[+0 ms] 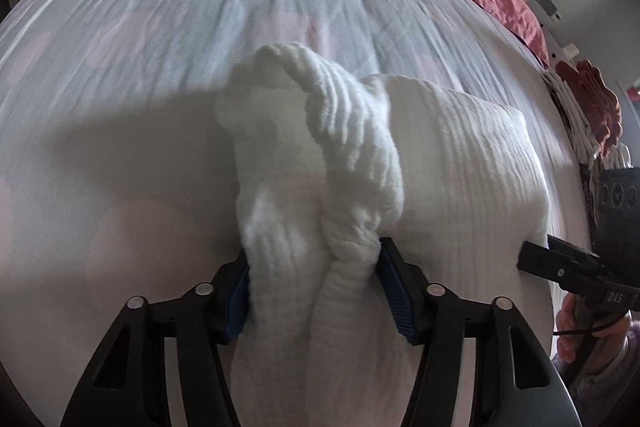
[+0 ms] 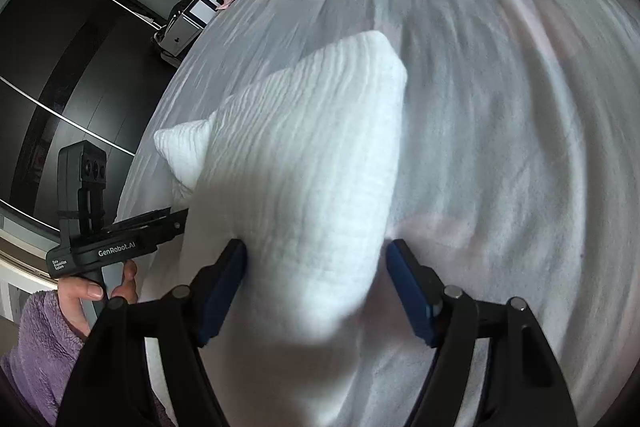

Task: Fold clothes
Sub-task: 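Grasp the folded blanket with both grippers and lift it off the bed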

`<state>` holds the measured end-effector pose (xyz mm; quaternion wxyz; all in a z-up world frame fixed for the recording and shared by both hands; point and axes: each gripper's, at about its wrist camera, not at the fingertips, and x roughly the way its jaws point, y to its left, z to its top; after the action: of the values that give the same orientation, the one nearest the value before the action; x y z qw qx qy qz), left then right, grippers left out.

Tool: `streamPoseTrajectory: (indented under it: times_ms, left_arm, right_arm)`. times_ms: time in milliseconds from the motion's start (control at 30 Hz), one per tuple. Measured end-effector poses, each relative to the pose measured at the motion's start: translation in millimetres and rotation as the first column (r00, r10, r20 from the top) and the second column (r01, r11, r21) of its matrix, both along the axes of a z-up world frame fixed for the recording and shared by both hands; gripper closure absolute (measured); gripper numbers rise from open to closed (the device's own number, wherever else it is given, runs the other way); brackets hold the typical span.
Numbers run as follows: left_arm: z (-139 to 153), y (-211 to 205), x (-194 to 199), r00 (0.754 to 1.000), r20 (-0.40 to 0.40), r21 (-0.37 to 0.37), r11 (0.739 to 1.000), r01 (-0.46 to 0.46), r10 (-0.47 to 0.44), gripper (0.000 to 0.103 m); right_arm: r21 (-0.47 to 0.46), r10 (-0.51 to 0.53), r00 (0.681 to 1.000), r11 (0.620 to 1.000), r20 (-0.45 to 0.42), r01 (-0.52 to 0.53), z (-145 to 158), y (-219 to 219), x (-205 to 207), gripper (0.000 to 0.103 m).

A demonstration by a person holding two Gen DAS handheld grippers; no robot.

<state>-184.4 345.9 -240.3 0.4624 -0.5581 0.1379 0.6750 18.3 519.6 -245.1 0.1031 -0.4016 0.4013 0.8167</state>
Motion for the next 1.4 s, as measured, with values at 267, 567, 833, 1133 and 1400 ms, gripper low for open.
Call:
streamPoseTrajectory:
  times_ms: [267,567,833,1133,1400]
  left_arm:
    - [8,9,14,0.997,0.012,0.069,0.995,0.071,-0.072,0.081]
    - [43,5,32,0.993,-0.053,0.177,0.978,0.11,-0.102,0.085]
    - [115,5,69,0.974,-0.171,0.334,0.922,0.198,-0.147,0.085]
    - [226,73,155,0.884,-0.341,0.419,0.789,0.449,-0.321,0.085]
    - [302,183,281,0.745,-0.454,0.398,0.637,0.66,-0.488,0.085]
  right_arm:
    - [0.018,0.0,1.0,1.0,-0.028,0.001,2,-4,-6,0.059]
    - [0.116,-0.044,0.996,0.992,-0.077,0.052,39,-19,13,0.078]
    - [0.267,-0.126,0.981,0.95,-0.148,0.163,122,-50,60,0.079]
    - [0.374,-0.352,0.907,0.828,-0.233,0.418,226,-46,170,0.079]
    - [0.379,-0.562,0.779,0.681,-0.279,0.627,292,-7,275,0.079]
